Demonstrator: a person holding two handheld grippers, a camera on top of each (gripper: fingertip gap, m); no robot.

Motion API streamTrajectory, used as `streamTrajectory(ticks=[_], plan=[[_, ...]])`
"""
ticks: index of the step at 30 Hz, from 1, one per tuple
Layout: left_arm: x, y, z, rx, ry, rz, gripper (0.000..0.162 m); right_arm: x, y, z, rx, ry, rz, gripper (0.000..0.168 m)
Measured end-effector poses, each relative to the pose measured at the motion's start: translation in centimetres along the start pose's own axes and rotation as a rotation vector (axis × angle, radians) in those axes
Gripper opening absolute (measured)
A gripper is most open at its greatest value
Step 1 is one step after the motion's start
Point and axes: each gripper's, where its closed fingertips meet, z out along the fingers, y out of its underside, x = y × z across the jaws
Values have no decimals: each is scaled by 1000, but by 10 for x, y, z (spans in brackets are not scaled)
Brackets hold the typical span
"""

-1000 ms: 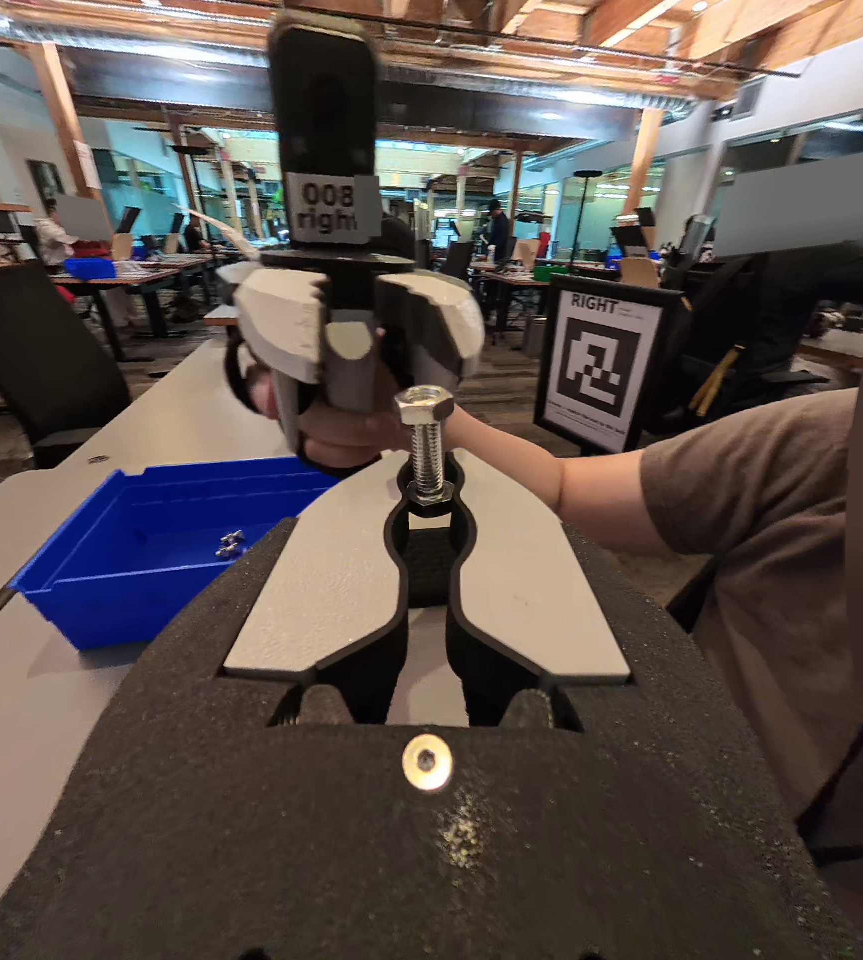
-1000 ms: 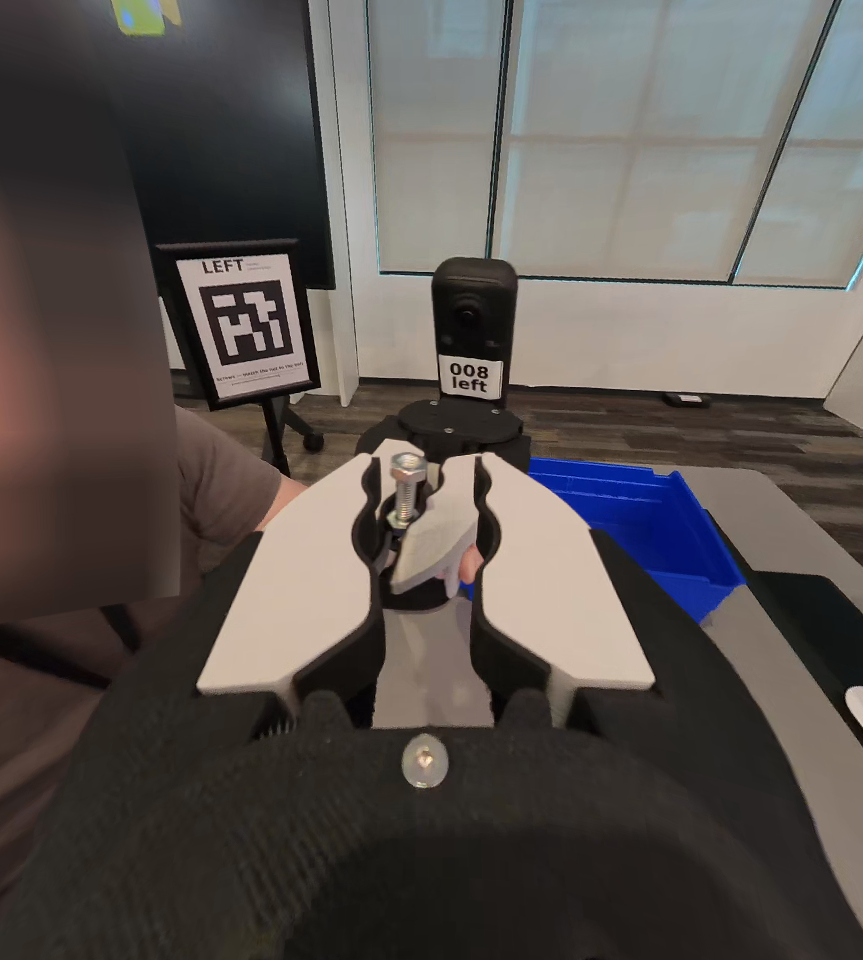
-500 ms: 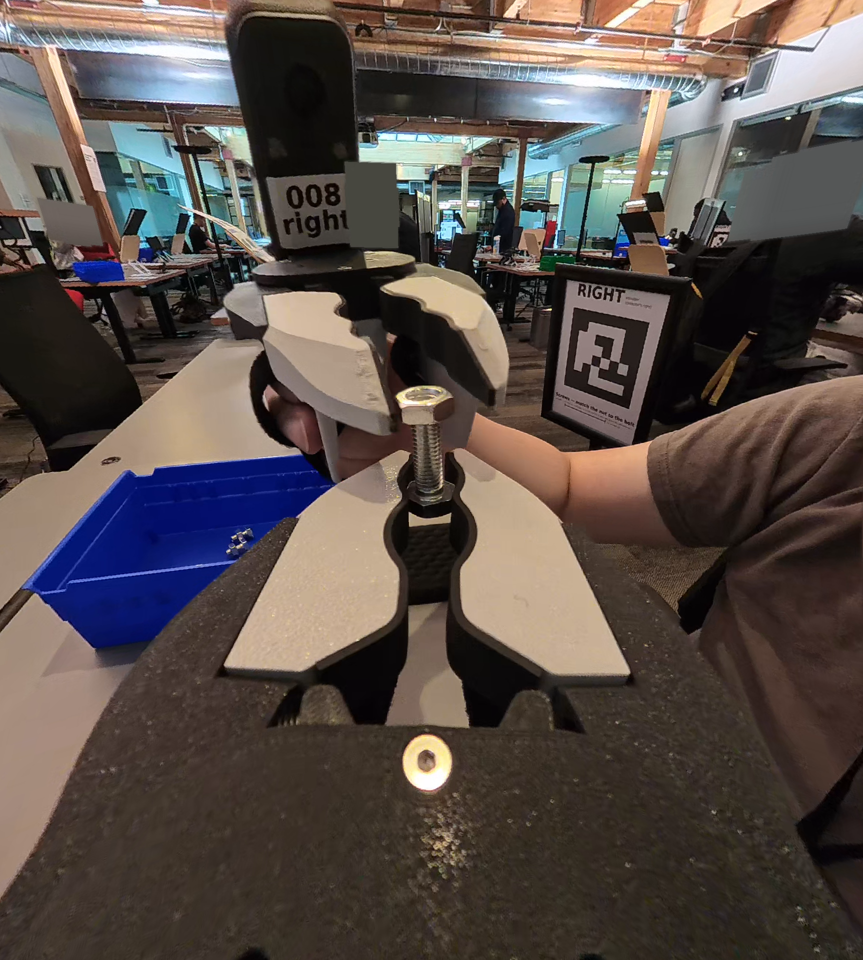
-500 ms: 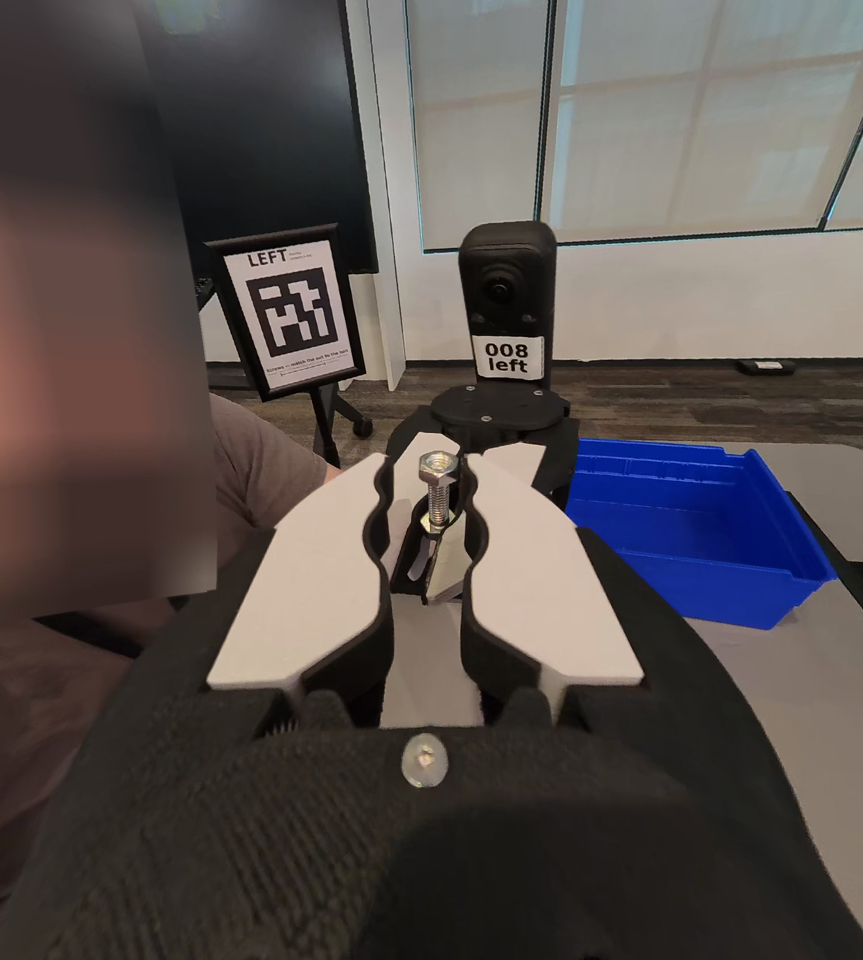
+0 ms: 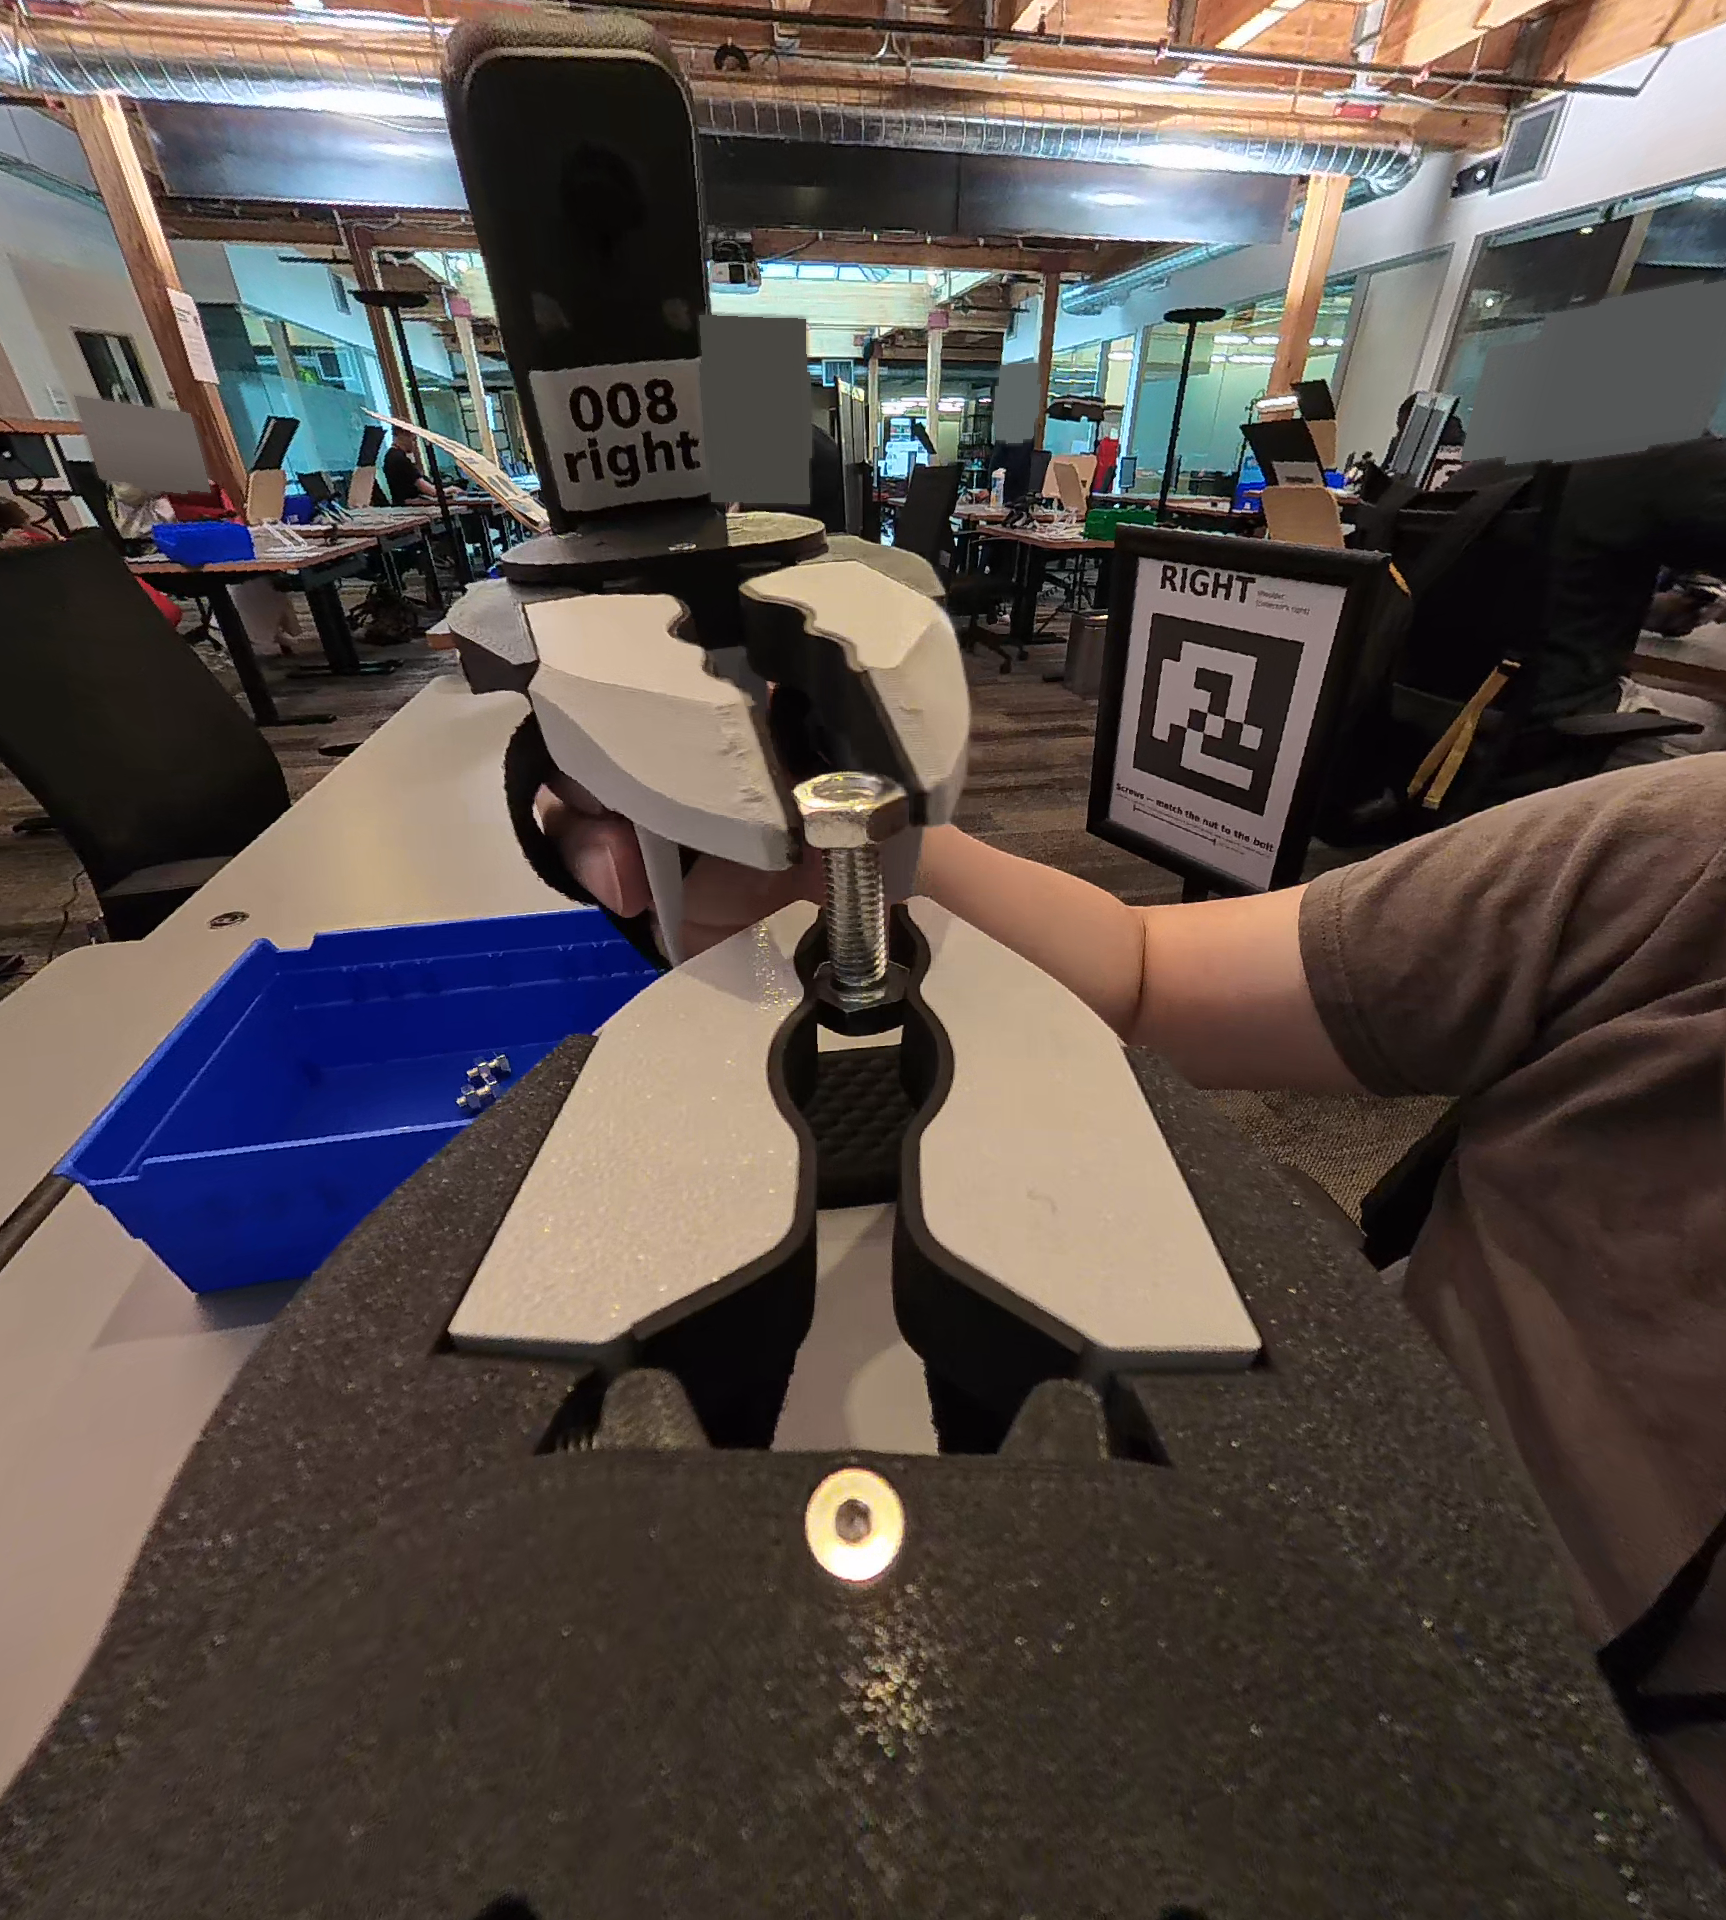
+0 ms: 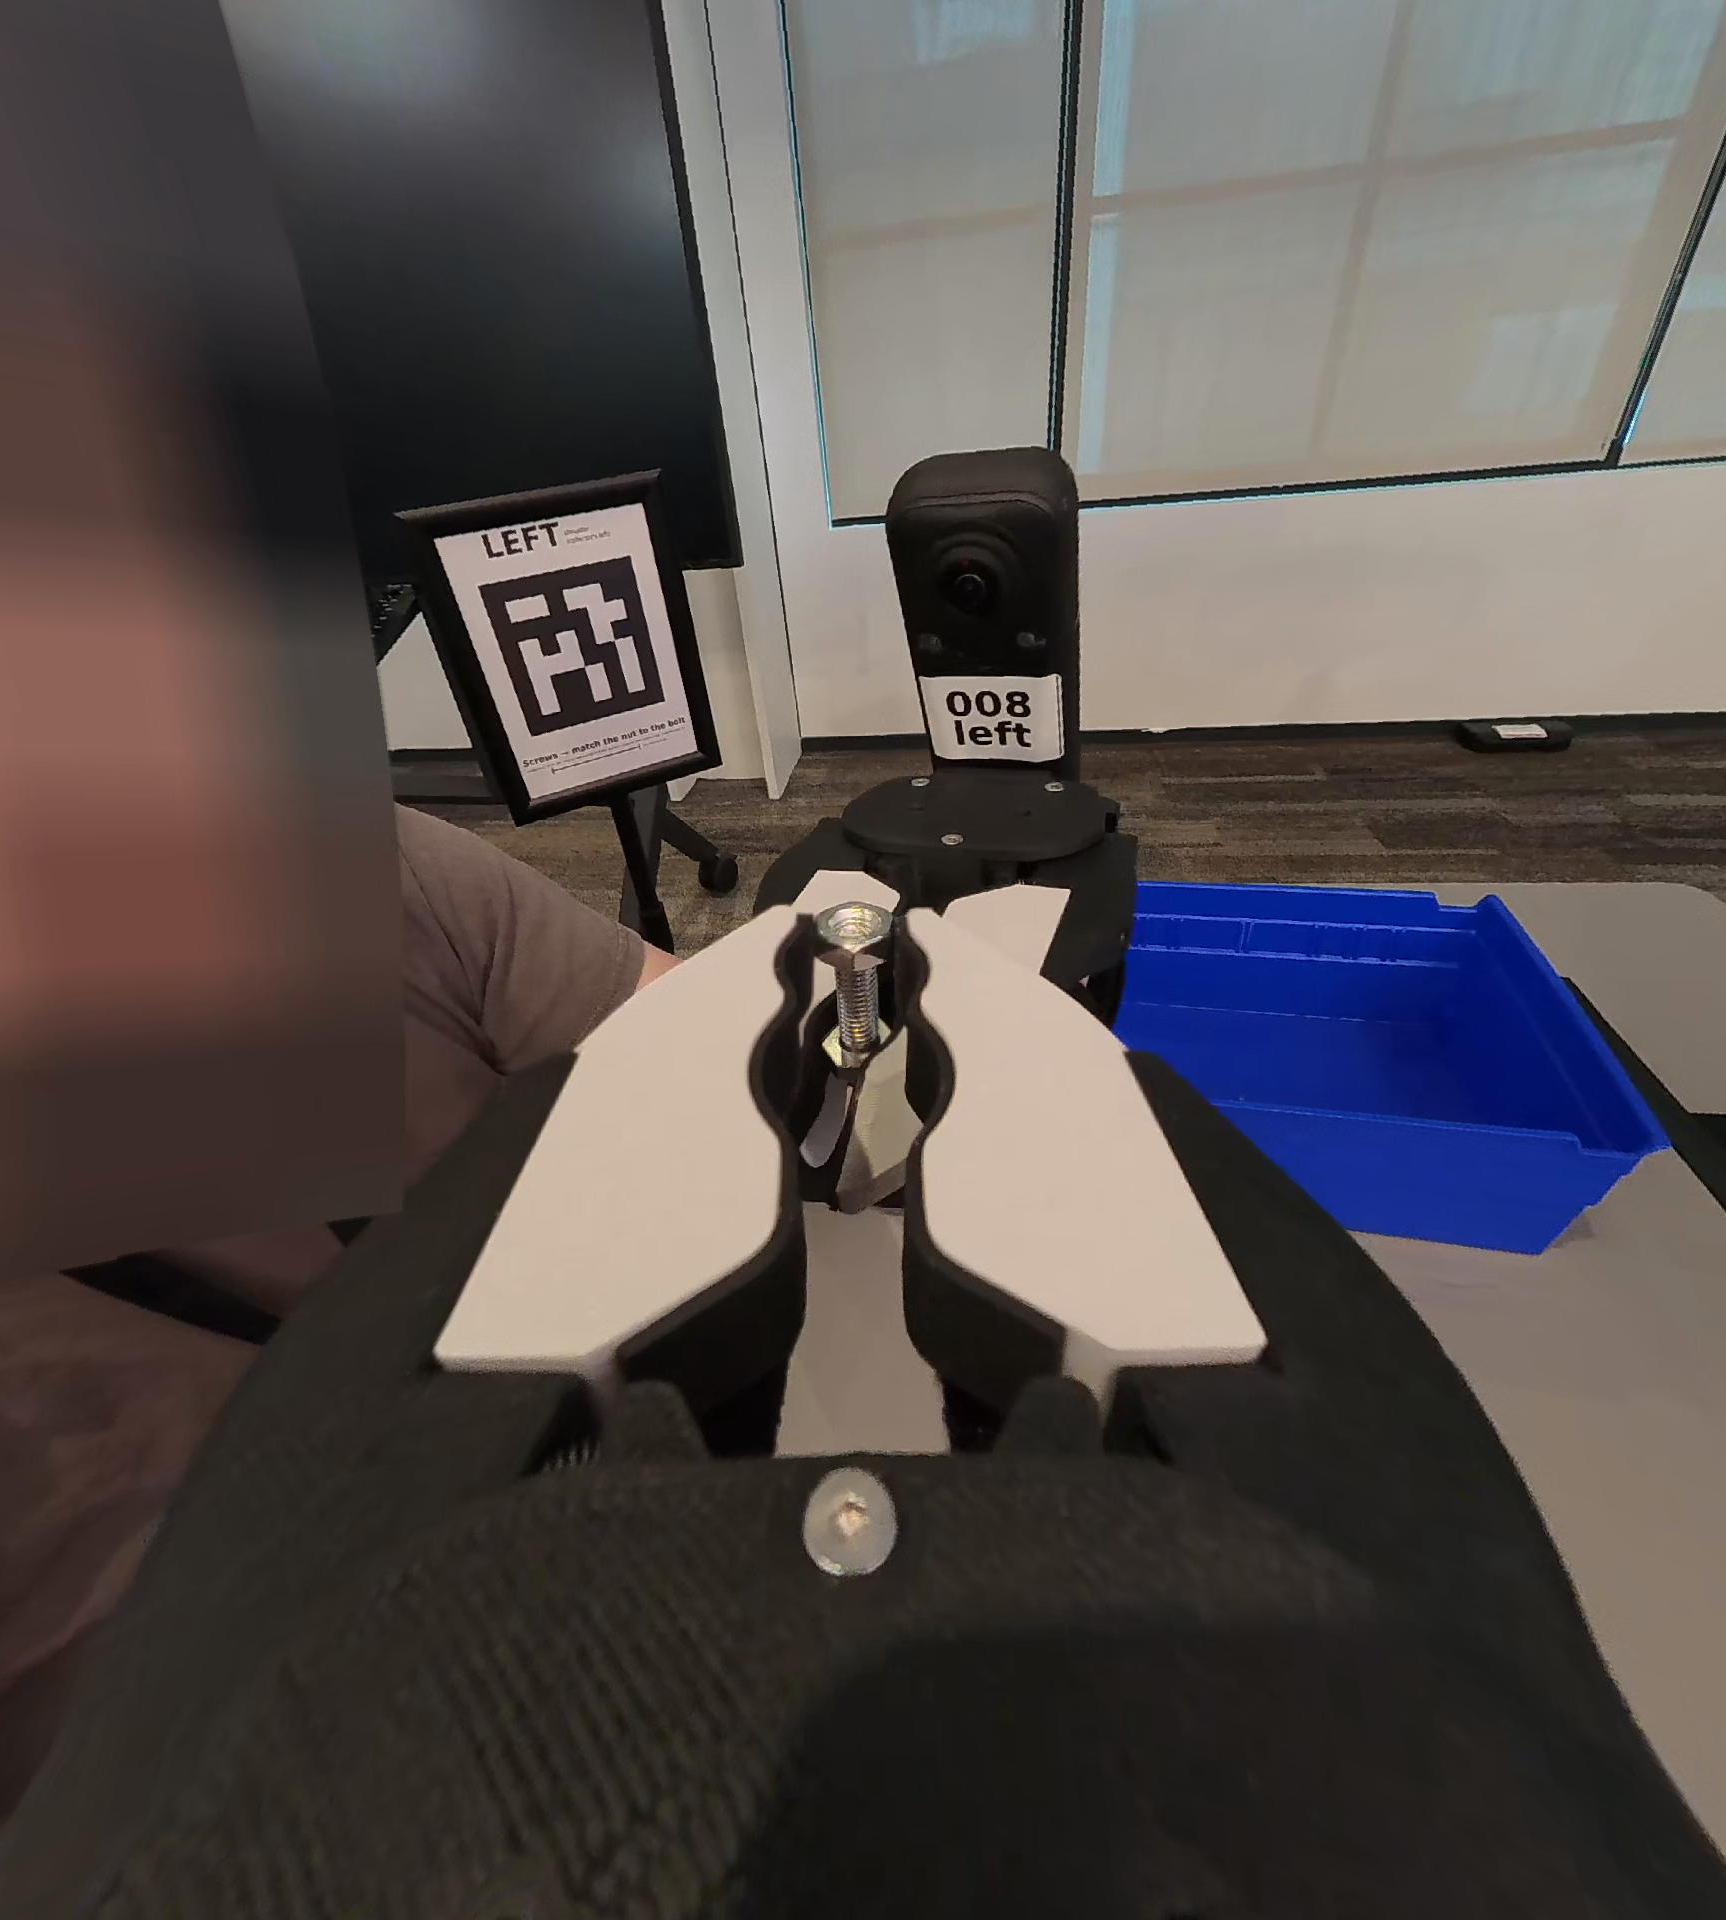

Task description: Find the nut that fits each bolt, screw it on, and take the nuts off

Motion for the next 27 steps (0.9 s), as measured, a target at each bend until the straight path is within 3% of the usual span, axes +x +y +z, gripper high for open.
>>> streamTrajectory(ticks=[8, 19, 27], plan=[[-6, 1, 0, -6, -39, 3, 10, 5, 1, -1, -10, 49, -13, 15], [-40, 10, -7, -64, -288, 36, 10, 33, 7, -6, -55, 432, -6, 15], [-44, 12, -8, -80, -328, 43, 10, 36, 8, -7, -47, 522, 5, 15]])
